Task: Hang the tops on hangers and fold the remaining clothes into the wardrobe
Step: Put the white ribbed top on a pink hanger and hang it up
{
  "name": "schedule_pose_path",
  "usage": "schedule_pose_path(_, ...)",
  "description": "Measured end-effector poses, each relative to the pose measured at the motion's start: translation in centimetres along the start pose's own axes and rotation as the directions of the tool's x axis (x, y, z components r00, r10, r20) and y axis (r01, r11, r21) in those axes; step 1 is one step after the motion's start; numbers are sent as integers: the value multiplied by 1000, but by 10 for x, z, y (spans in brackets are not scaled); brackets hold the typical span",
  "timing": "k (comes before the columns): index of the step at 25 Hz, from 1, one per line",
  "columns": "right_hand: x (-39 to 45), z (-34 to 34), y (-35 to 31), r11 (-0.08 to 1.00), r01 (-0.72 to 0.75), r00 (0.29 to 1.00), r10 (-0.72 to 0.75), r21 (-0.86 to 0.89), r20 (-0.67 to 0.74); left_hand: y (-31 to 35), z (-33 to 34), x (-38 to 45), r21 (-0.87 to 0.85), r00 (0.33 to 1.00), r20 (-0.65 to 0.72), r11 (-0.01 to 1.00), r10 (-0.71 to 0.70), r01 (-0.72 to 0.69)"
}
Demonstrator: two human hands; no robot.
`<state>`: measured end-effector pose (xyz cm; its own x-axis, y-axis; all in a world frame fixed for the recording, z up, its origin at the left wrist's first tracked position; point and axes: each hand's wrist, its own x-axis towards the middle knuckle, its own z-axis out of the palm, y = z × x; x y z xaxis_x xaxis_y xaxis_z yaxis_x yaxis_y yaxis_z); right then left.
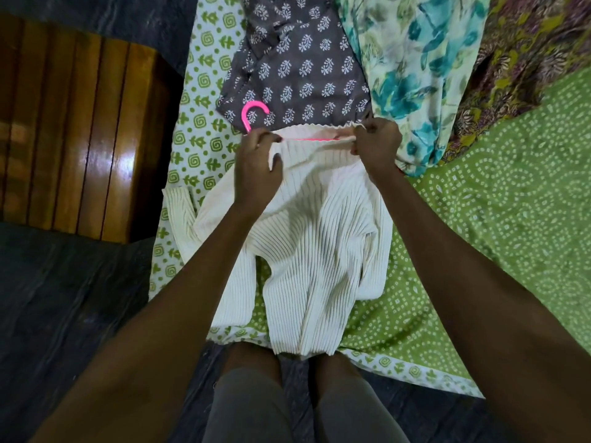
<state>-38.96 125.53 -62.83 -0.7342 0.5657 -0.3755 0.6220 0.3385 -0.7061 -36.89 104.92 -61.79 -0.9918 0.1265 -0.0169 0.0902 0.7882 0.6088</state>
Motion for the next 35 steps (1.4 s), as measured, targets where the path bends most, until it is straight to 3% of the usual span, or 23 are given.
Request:
schedule_pose_path(2, 1, 0, -8, 998, -9, 1000, 9, -62, 10, -22, -6, -3, -11, 953, -50, 954, -300, 300)
schedule_pose_path(4, 0, 4, -12, 959, 34, 999, -44, -281, -29, -35, -10, 8, -132, 835, 79, 825, -544, 550)
schedule_pose_path(5, 0, 6, -13, 927, 48, 997, -64, -372, -30, -37, -12, 17, -201, 783, 159, 757, -601, 622)
schedule_pose_path(7, -2, 14, -19, 904, 100, 995, -102, -416, 16, -34, -14, 34, -240, 721, 261, 680, -642, 692)
schedule_pose_path(9, -8, 29, -27, 917, 231, 972, -202, -324, 120, -31, -12, 45, -218, 694, 335, 664, -637, 715)
schedule_pose_path(13, -38, 52, -28, 833, 513, 825, -412, -207, 386, -41, -5, 42, -204, 660, 421, 643, -623, 738)
schedule_pose_path(15, -44, 54, -18, 794, 571, 785, -454, -208, 423, -42, 0, 36, -293, 681, 404, 618, -611, 729)
schedule_pose_path(18, -49, 44, -9, 821, 540, 816, -458, -183, 353, -35, 1, 28, -385, 756, 322, 651, -569, 654)
schedule_pose_path(23, -46, 13, -38, 956, 292, 948, -286, -27, 139, -3, -13, 14, -330, 850, 251, 785, -463, 525)
schedule_pose_path(26, -61, -8, -52, 934, 340, 930, -317, -107, 186, 16, -33, 2, -371, 885, 188, 803, -427, 466)
schedule_pose_path(30, -96, -51, -62, 911, 399, 907, -374, -109, 194, 47, -78, -28, -401, 957, 94, 869, -275, 289)
schedule_pose_path(35, -127, -116, -82, 969, 232, 969, -239, 86, 71, 92, -132, -56, -339, 992, -26, 935, -123, 107)
